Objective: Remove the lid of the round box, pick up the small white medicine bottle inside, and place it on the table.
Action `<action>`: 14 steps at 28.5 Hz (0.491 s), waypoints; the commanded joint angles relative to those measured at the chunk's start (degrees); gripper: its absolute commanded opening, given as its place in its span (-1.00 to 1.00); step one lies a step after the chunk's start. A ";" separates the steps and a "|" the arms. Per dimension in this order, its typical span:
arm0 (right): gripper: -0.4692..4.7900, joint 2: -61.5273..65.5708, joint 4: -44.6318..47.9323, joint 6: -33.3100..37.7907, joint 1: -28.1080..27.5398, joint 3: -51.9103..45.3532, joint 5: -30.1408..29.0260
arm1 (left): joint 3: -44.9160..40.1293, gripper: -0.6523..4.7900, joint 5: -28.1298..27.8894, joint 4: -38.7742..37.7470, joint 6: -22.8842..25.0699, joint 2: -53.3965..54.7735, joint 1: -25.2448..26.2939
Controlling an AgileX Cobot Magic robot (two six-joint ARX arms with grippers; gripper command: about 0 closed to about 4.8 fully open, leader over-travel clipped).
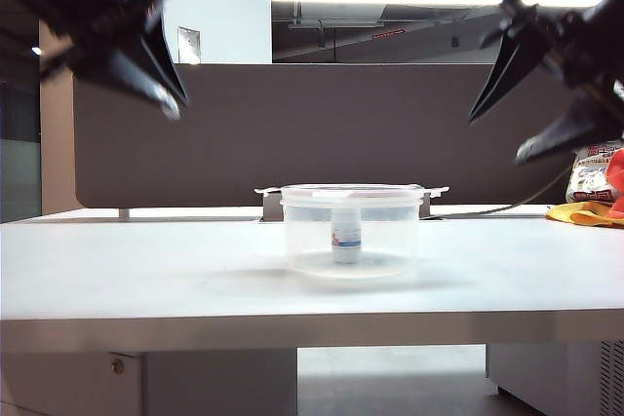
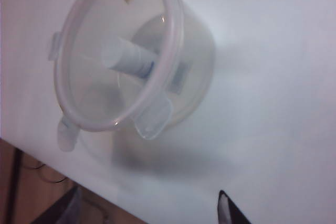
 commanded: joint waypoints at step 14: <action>0.06 6.45 12.11 8.33 1.09 0.26 -7.41 | 5.79 -0.02 20.44 13.62 -14.05 20.24 0.66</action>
